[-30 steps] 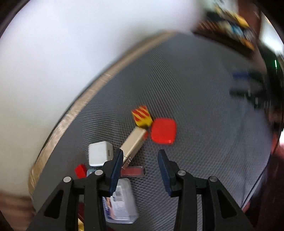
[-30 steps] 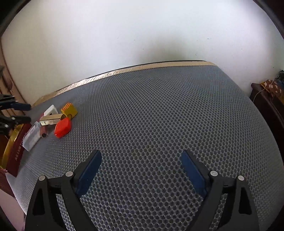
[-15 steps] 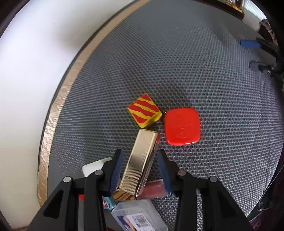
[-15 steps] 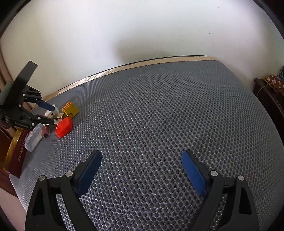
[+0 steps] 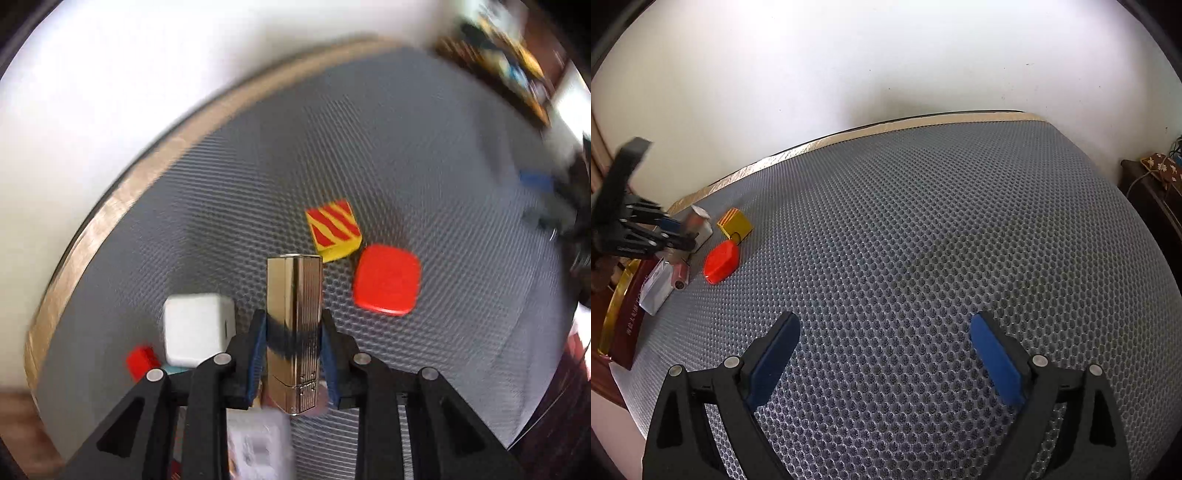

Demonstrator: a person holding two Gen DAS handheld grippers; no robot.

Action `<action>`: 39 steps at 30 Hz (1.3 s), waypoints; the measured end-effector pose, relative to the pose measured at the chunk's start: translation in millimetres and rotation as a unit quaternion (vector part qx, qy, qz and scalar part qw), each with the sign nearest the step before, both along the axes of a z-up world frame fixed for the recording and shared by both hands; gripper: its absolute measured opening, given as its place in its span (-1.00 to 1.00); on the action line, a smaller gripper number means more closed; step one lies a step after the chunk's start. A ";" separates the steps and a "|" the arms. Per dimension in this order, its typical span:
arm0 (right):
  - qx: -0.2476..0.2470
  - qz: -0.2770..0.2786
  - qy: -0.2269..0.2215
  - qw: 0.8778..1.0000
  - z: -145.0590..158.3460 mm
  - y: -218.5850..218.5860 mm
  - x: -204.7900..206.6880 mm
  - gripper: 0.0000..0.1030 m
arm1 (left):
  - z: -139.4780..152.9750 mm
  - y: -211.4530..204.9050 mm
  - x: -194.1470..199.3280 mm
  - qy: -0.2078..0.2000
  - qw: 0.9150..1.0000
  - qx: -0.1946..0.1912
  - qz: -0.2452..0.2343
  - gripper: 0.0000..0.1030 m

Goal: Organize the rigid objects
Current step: 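Carry the gold tube over the tray while the right gripper grasps the red rounded block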

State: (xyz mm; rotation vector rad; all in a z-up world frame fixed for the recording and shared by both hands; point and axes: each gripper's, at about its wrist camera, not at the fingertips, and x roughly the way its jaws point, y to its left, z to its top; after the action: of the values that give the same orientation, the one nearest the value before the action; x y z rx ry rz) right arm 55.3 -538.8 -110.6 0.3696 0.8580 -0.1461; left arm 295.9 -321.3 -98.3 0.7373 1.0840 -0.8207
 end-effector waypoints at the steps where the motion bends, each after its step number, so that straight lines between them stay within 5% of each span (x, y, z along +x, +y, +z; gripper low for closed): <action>1: 0.000 0.000 0.000 1.000 0.1 -0.4 -0.5 0.79 | 10.1 10.2 -7.1 0.000 0.999 -0.029 0.022 -0.46; 5: -0.002 0.001 -0.002 1.000 1.4 -1.9 -3.2 0.80 | 41.3 52.3 -44.6 0.008 0.987 -0.116 0.108 -0.46; 11: -0.028 0.054 -0.017 0.998 12.9 34.8 5.9 0.80 | 62.0 112.8 -103.1 0.020 0.960 -0.178 0.215 -0.46; 19: -0.029 0.160 -0.034 0.986 23.4 119.5 68.7 0.74 | 65.7 189.2 -155.5 0.017 0.927 -0.200 0.318 -0.46; 25: -0.055 0.188 0.004 0.981 7.2 146.3 121.5 0.60 | 79.4 260.4 -162.2 -0.010 0.901 -0.191 0.388 -0.46; 28: -0.066 0.194 0.016 0.979 0.9 154.5 135.8 0.59 | 79.4 283.6 -160.6 -0.022 0.894 -0.178 0.410 -0.46; 33: -0.094 0.199 0.037 0.975 -7.9 163.9 146.6 0.16 | 76.1 303.4 -154.0 -0.035 0.895 -0.160 0.414 -0.46; 35: -0.096 0.200 0.038 0.974 -6.8 162.7 145.3 -0.16 | 70.8 308.4 -147.8 -0.040 0.896 -0.152 0.415 -0.46; 39: -0.085 0.195 0.038 0.976 -5.1 158.2 141.3 -0.15 | 59.5 316.9 -133.8 -0.029 0.896 -0.143 0.419 -0.46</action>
State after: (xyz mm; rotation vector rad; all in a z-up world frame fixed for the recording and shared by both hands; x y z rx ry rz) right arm 196.6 -380.6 -115.6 0.0313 0.9694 0.1313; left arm 162.2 -4.5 -38.9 0.0031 1.0592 -0.1954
